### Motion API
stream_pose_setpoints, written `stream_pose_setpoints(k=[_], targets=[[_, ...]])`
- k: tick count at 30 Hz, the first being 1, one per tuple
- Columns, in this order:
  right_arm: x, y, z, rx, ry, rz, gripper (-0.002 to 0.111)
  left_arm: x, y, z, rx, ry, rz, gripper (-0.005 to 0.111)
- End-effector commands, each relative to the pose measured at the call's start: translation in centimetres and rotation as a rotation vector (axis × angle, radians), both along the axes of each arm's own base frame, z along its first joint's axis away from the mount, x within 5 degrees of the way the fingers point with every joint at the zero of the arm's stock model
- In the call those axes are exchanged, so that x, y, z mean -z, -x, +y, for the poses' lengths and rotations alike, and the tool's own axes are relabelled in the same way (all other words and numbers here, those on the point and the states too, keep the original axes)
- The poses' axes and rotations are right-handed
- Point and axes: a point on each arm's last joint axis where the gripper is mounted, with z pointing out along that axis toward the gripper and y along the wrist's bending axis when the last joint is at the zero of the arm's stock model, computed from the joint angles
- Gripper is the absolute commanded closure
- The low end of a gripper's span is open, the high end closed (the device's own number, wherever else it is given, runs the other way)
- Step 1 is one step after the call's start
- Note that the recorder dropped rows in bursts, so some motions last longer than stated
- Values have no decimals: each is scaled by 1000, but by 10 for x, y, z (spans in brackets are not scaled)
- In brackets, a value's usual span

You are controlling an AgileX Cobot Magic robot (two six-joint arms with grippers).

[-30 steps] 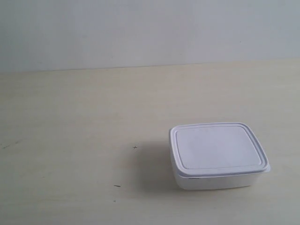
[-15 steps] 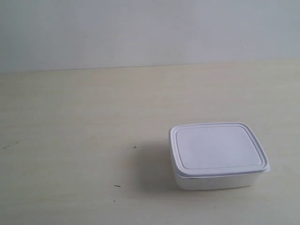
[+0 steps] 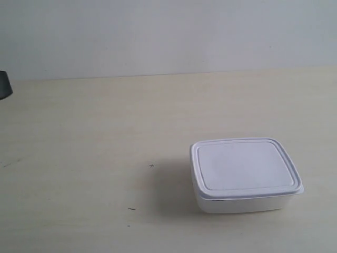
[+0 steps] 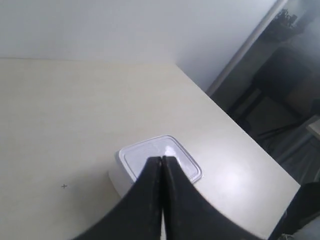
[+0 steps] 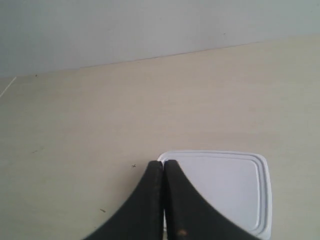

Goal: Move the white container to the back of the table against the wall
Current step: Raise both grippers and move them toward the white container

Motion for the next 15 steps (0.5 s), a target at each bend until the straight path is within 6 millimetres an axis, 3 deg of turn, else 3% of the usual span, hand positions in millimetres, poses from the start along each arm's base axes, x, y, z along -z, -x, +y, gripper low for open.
stream_pose_setpoints(k=[1, 5, 9, 15], targets=[[-10, -7, 1, -30, 50, 3, 108, -3, 0, -6, 48, -13, -32, 107], [-10, -9, 1, -42, 70, -3, 108, -5, 0, -8, 62, 15, -48, 107], [-10, -9, 1, -51, 85, -11, 108, -15, -3, -10, 62, 177, -55, 107], [-9, -9, 2, -52, 86, -6, 108, -17, 3, -17, 205, 55, -202, 107]])
